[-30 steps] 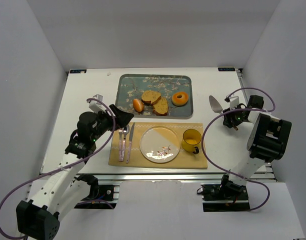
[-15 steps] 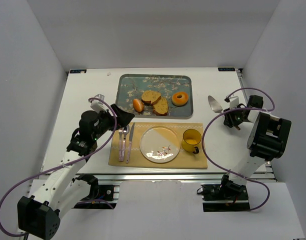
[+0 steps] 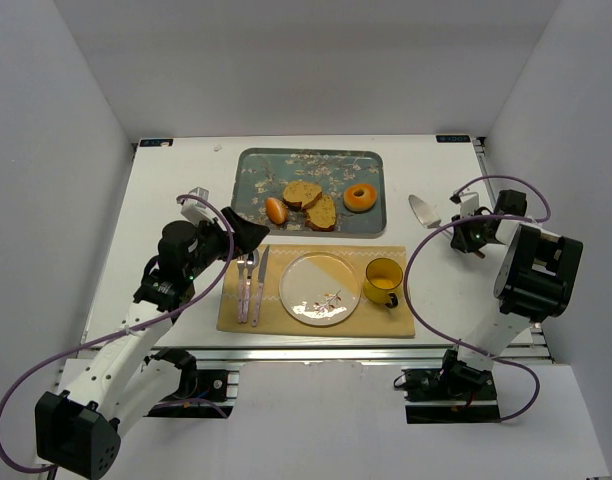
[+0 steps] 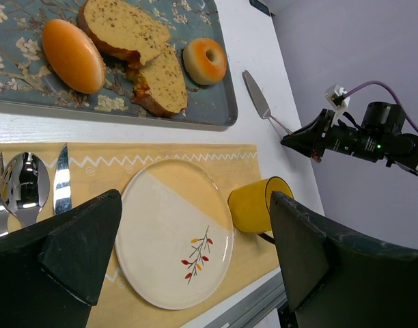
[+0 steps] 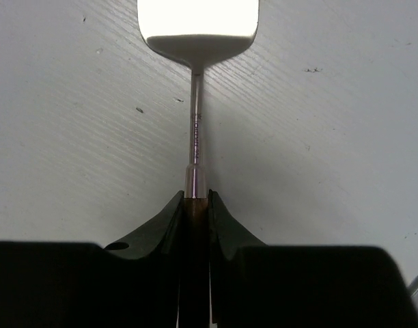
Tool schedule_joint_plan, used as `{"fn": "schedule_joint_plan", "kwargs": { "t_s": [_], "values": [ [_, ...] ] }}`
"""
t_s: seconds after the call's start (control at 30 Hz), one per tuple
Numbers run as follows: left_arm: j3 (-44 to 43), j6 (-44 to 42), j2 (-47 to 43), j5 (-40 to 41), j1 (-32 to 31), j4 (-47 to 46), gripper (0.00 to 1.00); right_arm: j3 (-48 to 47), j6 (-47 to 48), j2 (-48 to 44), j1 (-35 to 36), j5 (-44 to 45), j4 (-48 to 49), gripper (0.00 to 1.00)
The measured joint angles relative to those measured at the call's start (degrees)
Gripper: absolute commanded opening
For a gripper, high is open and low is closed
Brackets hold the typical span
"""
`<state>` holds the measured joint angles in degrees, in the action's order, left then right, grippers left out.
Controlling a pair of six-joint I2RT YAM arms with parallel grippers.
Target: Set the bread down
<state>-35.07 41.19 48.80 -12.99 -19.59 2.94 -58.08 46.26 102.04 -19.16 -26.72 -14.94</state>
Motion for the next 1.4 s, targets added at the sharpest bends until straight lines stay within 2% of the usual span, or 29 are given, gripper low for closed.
{"fn": "schedule_joint_plan", "kwargs": {
  "t_s": [0.17,0.33,0.5,0.6,0.73,1.0,1.13,1.4],
  "values": [
    [0.0,0.0,-0.2,0.0,0.0,0.0,0.98,-2.0,-1.2,-1.4,0.0,-0.5,-3.3,0.00],
    [0.0,0.0,-0.7,0.0,0.0,0.0,0.98,-10.1,-0.8,-5.8,2.1,-1.2,-8.0,0.00],
    [0.0,0.0,-0.7,0.0,0.0,0.1,0.98,-19.4,5.0,-9.0,11.6,-1.3,-15.4,0.00],
    [0.0,0.0,-0.9,0.0,0.0,0.2,0.98,-26.4,10.1,-6.8,18.3,-1.4,-24.2,0.00],
    [0.0,0.0,-2.4,0.1,0.0,1.1,0.98,-32.7,15.3,-2.1,23.3,-1.4,-33.8,0.00],
    [0.0,0.0,-5.1,0.1,0.0,1.6,0.98,-33.4,25.3,0.9,27.1,7.1,-44.5,0.00],
    [0.0,0.0,-5.1,0.1,0.0,1.8,0.98,-33.7,28.5,1.7,28.9,10.3,-46.4,0.00],
    [0.0,0.0,-5.1,0.2,0.0,2.2,0.98,-37.5,29.4,9.6,29.6,14.5,-47.6,0.00]
  ]
}}
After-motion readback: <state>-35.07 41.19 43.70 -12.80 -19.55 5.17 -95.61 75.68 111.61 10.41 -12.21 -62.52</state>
